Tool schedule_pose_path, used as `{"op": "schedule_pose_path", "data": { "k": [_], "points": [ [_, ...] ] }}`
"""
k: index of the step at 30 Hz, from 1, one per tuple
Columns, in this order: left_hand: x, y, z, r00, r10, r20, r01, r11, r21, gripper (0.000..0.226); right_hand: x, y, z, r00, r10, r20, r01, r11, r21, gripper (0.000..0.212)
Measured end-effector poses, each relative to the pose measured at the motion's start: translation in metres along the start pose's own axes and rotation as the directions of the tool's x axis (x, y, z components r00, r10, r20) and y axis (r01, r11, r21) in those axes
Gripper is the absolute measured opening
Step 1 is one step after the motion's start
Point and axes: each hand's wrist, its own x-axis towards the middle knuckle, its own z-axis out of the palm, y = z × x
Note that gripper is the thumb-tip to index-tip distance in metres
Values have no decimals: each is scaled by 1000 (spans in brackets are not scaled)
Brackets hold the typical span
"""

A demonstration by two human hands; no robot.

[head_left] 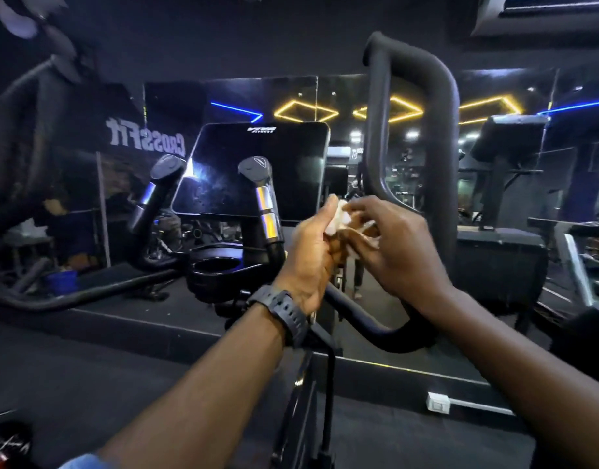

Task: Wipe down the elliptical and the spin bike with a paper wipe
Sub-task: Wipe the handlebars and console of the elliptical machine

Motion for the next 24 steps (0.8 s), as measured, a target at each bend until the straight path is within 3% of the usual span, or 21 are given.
{"op": "schedule_pose_path", "data": {
  "k": [2,6,10,13,16,17,20,24],
  "points": [
    [3,15,-22,995,79,-55,-78,997,13,35,21,-14,24,1000,-23,19,21,996,81,36],
    [9,39,-63,977,172,-123,-153,977,148,32,64,-24,61,998,-55,25,55,998,24,21],
    [24,57,-93,961,195,-198,-146,960,237,30,110,-16,90,1000,-10,4,10,1000,-25,17],
    [55,56,-132,935,200,-295,-114,952,283,22,144,-8,120,999,3,-37,-5,998,-56,27],
    [99,50,-170,917,222,-332,-105,936,335,51,172,-1,155,1000,-11,12,13,979,-204,27],
    [119,46,-182,924,220,-312,-108,935,339,54,178,-1,163,1000,-20,25,25,966,-256,22],
    [161,38,-195,983,127,-129,-83,950,302,30,174,-5,172,996,-92,-9,83,928,-364,16],
    [172,34,-201,993,89,-78,-72,976,206,37,146,-29,170,991,99,-90,-122,941,-316,26]
  ]
}}
